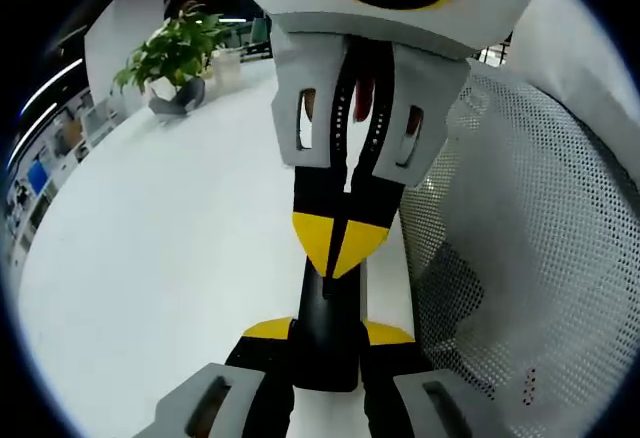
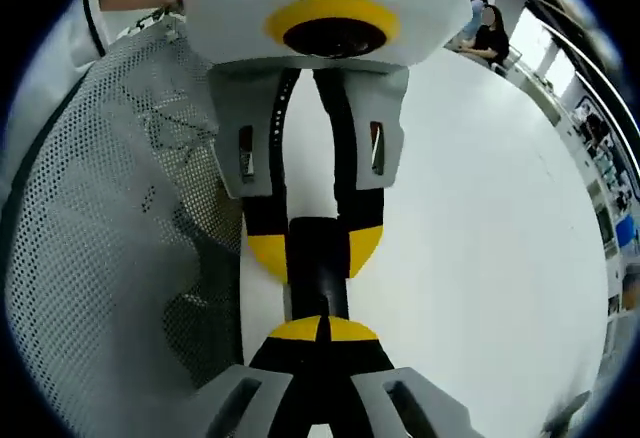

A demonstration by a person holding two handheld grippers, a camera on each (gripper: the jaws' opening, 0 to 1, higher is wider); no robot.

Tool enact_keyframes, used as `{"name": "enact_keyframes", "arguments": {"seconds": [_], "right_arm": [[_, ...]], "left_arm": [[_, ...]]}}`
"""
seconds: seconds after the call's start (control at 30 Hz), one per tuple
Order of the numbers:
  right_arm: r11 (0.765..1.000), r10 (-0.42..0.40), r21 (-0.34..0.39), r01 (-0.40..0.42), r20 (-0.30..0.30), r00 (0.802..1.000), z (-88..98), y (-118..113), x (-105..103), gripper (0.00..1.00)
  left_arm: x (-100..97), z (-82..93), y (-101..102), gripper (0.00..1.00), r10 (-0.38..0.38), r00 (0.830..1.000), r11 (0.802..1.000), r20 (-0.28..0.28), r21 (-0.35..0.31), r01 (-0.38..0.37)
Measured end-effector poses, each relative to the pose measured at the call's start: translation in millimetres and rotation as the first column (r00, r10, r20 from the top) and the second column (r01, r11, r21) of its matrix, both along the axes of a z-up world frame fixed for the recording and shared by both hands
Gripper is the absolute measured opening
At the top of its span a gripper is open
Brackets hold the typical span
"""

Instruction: Press the specified remote control buttons in sequence, fully releasing each button before pressing the next.

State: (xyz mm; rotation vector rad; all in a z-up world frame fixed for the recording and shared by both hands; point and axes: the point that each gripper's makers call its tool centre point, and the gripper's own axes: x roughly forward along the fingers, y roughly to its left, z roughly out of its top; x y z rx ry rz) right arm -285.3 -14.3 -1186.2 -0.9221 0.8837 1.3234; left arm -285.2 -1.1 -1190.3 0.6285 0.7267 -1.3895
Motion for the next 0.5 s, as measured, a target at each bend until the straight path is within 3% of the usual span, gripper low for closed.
{"name": "enact_keyframes", "arguments": {"seconds": [0.23, 0.37, 0.5], "right_arm": [[1.000, 0.003, -0.001, -0.003, 0.029, 1.000, 0.7, 1.3, -0.5, 0.00], [0.996, -0.031, 0.083, 0.031, -0.004, 1.000, 3.4, 0.7, -0.5, 0.00], [0.996, -0.022, 0.088, 0.022, -0.005, 1.000, 5.5, 0.9, -2.0, 0.00]], "left_arm": [[0.1, 0.1, 0.2, 0.24, 0.000, 1.000, 1.000, -0.001, -0.005, 0.000], [-0.1, 0.3, 0.6, 0.24, 0.004, 1.000, 1.000, 0.002, -0.017, -0.004], [-0.2, 0.7, 0.4, 0.24, 0.007, 1.000, 1.000, 0.006, -0.025, -0.007]]}}
